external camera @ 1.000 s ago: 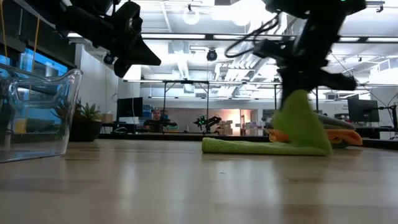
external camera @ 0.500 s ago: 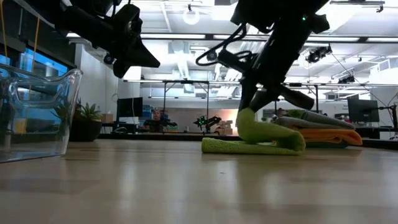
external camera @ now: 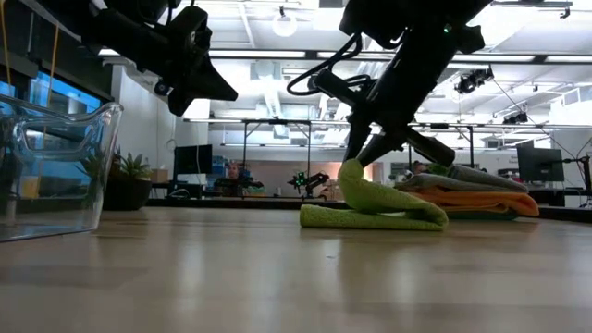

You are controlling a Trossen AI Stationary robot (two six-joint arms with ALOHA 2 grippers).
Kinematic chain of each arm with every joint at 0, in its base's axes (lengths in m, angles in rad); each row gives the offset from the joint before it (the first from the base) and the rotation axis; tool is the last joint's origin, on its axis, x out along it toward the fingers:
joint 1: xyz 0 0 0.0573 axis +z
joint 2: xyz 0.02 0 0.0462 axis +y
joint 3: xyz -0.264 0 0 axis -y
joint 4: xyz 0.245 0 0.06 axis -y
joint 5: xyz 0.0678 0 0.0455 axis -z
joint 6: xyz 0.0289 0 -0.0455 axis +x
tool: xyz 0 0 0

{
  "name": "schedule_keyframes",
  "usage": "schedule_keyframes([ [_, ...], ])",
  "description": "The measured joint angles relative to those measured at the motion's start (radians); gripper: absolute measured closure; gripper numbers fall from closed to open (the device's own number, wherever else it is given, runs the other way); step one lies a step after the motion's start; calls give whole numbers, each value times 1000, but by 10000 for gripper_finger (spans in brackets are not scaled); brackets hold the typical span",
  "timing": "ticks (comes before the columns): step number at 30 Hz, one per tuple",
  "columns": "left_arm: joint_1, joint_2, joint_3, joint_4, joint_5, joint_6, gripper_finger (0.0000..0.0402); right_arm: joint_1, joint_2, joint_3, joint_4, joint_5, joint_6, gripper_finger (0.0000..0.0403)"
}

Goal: Fold microfiber towels
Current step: Fold the green towel, then stack the green towel on top of the light blue towel

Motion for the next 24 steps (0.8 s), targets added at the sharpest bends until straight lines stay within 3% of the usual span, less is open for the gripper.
schedule_keyframes([
  [6, 0, 0, 0, 0, 0, 0, 401, -5, 0, 0, 0, 4, 0, 377],
  [18, 0, 0, 0, 0, 0, 0, 401, -31, -7, -1, -53, 5, -35, 180],
  [24, 0, 0, 0, -3, 0, 0, 401, -46, -83, -1, -199, 8, -85, 160],
])
